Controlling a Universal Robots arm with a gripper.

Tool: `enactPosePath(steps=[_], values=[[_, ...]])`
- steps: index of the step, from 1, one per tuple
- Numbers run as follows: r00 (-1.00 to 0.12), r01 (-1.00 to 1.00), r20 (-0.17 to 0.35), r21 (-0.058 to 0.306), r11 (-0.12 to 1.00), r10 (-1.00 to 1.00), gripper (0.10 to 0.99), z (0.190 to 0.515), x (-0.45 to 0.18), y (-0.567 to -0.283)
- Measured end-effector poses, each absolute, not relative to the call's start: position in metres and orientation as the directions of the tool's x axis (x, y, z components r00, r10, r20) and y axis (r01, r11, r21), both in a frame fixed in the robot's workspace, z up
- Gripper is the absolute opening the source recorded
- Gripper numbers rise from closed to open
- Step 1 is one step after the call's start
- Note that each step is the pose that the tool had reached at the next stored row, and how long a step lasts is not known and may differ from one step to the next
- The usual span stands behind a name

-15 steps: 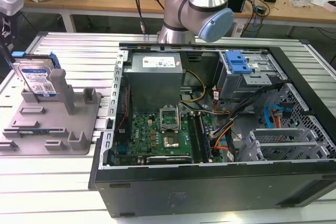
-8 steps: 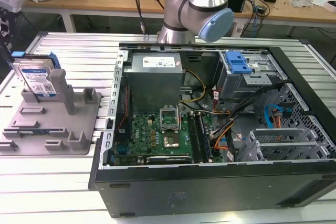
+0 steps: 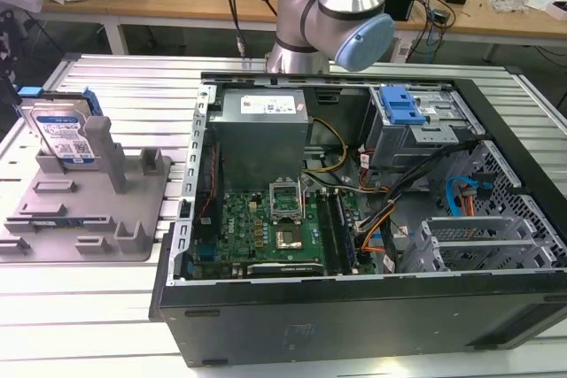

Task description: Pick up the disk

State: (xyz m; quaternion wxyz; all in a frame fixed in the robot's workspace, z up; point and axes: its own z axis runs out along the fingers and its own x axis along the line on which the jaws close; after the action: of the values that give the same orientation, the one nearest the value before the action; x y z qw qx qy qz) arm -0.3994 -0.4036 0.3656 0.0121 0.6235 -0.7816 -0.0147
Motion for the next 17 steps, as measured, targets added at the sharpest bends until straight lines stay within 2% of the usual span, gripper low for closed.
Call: enactPosePath(steps=[6,15,17], values=[[-0.107,-0.993,0.000,0.038,0.107,-0.994,0.482,0.3654,-0.3979,-0.4036],[-0.080,-0.996,0.000,0.038,0.079,-0.997,0.482,0.3654,-0.3974,-0.4028],[-0.072,-0.997,0.001,0.038,0.072,-0.997,0.482,0.3653,-0.3974,-0.3940]])
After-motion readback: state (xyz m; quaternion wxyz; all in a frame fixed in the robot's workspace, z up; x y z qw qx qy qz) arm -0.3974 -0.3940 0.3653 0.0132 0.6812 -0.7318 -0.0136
